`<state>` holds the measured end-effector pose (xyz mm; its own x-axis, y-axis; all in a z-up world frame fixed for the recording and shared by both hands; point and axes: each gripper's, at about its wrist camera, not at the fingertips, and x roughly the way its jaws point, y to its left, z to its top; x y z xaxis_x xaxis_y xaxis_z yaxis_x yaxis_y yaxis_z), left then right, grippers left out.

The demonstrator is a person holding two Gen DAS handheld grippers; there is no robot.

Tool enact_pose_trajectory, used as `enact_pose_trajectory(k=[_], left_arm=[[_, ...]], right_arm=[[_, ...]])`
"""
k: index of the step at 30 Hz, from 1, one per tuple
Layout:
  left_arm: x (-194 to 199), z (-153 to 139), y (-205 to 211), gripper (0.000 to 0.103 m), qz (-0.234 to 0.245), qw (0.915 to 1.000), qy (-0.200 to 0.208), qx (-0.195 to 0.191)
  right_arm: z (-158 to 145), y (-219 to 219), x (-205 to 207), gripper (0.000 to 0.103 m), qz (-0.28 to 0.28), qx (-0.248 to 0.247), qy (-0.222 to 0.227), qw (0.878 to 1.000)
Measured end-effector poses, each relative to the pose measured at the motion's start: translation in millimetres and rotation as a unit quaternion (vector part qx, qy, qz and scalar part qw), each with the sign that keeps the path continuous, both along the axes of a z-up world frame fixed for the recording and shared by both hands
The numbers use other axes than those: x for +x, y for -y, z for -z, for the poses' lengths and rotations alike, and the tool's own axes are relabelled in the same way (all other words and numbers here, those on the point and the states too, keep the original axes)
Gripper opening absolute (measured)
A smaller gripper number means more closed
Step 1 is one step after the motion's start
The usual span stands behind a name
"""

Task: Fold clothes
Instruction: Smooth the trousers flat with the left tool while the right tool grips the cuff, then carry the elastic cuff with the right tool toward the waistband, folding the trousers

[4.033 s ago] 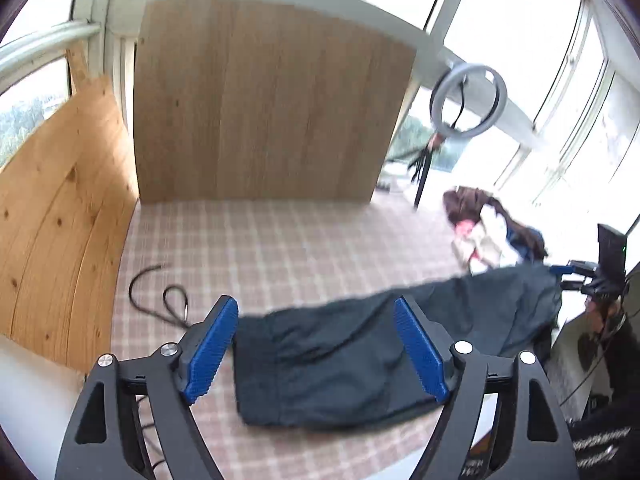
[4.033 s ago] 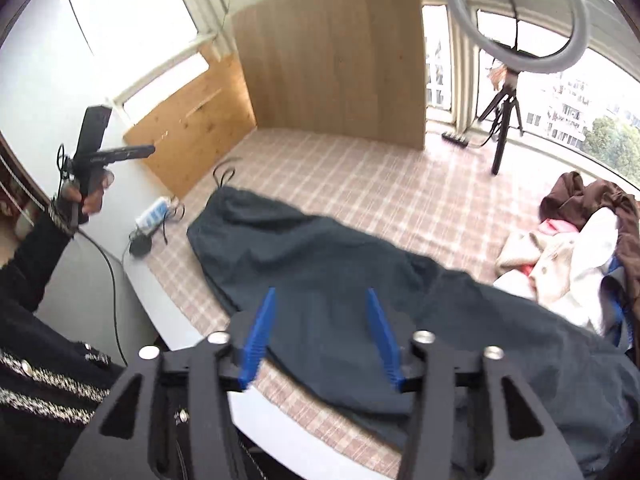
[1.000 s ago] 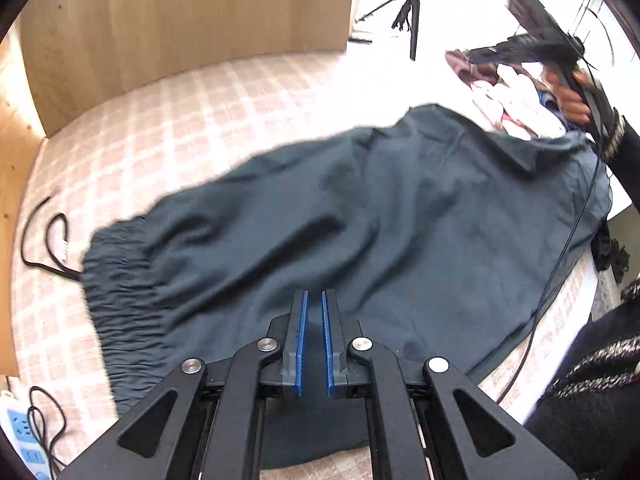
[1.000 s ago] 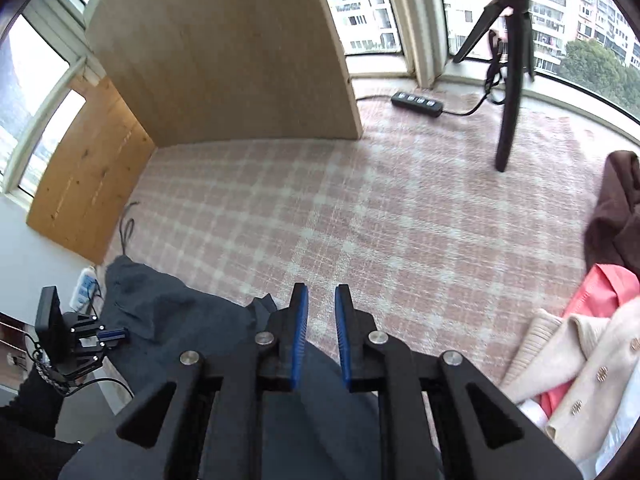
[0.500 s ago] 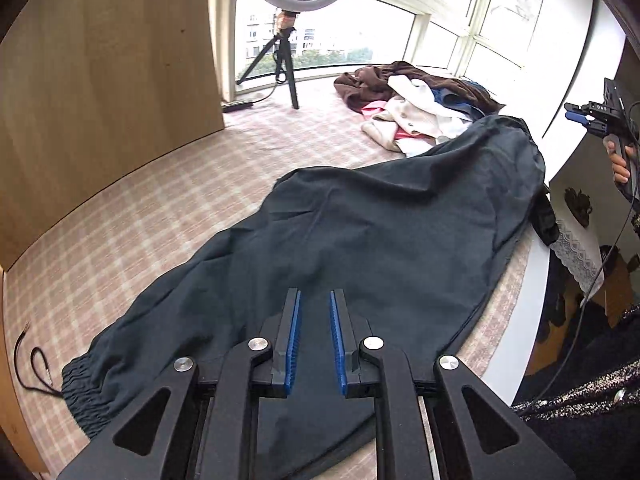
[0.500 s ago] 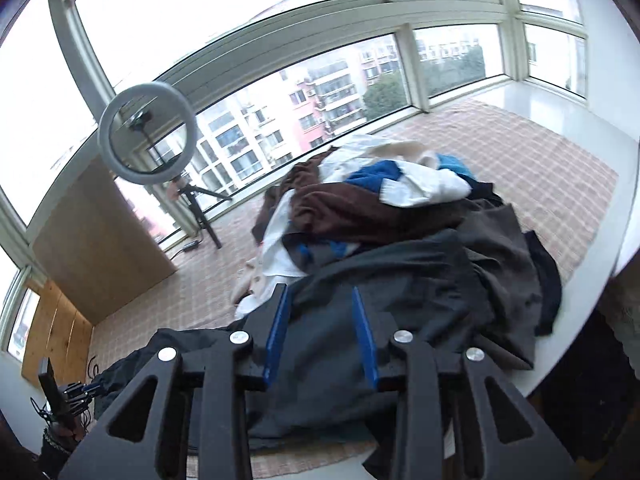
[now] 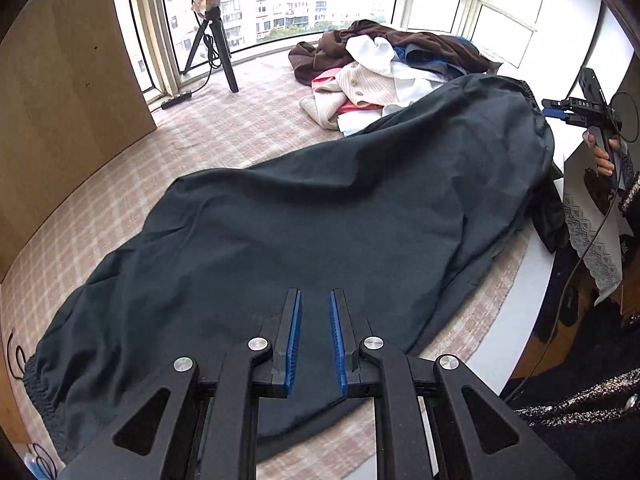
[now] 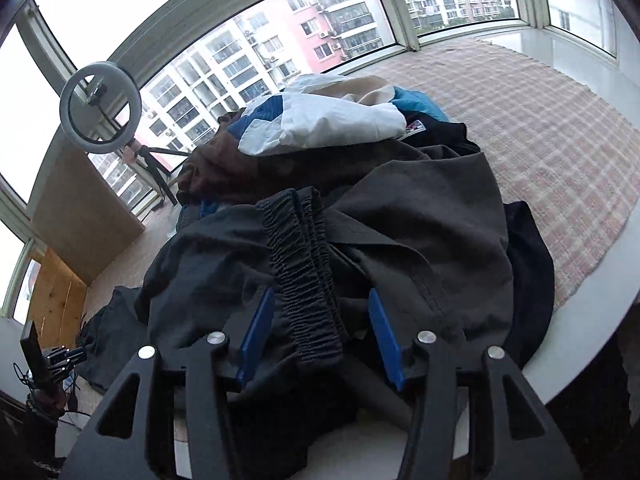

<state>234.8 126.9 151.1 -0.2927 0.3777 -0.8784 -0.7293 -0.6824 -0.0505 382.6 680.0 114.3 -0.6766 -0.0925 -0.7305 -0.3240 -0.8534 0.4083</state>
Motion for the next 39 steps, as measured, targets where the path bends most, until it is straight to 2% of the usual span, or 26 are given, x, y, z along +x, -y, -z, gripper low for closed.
enact_pose_trajectory(k=[6, 10, 13, 16, 20, 22, 26, 29, 31, 33, 35, 39], left_arm=[[20, 11, -45, 0.014, -0.008, 0.9984, 0.027, -0.049], [21, 14, -66, 0.014, -0.005, 0.9965, 0.037, -0.075], [20, 13, -77, 0.014, -0.002, 0.9959, 0.037, -0.082], [17, 13, -84, 0.014, 0.001, 0.9958, 0.038, -0.084], [13, 15, -91, 0.014, 0.003, 0.9956, 0.043, -0.084], [13, 15, -94, 0.014, 0.005, 0.9956, 0.042, -0.084], [15, 15, -96, 0.017, 0.007, 0.9957, 0.038, -0.085], [14, 13, -91, 0.019, -0.002, 0.9962, 0.037, -0.079], [14, 11, -86, 0.019, -0.009, 0.9969, 0.035, -0.070], [14, 9, -81, 0.019, -0.014, 0.9974, 0.032, -0.062], [14, 9, -78, 0.019, -0.018, 0.9978, 0.033, -0.055], [15, 13, -81, 0.019, -0.017, 0.9983, 0.035, -0.043]], right_arm=[[32, -12, -47, 0.051, -0.110, -0.015, -0.006, 0.994], [46, -21, -57, 0.055, -0.140, -0.062, -0.033, 0.988], [42, -19, -51, 0.054, -0.144, -0.060, -0.048, 0.987], [29, -4, -43, 0.049, -0.162, -0.027, -0.062, 0.985], [26, 4, -42, 0.046, -0.170, -0.001, -0.057, 0.984], [27, -2, -39, 0.035, -0.159, -0.009, -0.063, 0.985], [20, -8, -27, 0.026, -0.144, -0.035, -0.092, 0.985], [2, 5, -16, 0.020, -0.136, -0.009, -0.095, 0.986], [-23, 23, -3, 0.016, -0.139, 0.016, -0.122, 0.983], [-50, 49, 11, 0.016, -0.149, 0.074, -0.146, 0.975], [-68, 78, 17, 0.016, -0.164, 0.145, -0.149, 0.964], [-51, 80, -4, 0.015, -0.177, 0.154, -0.108, 0.966]])
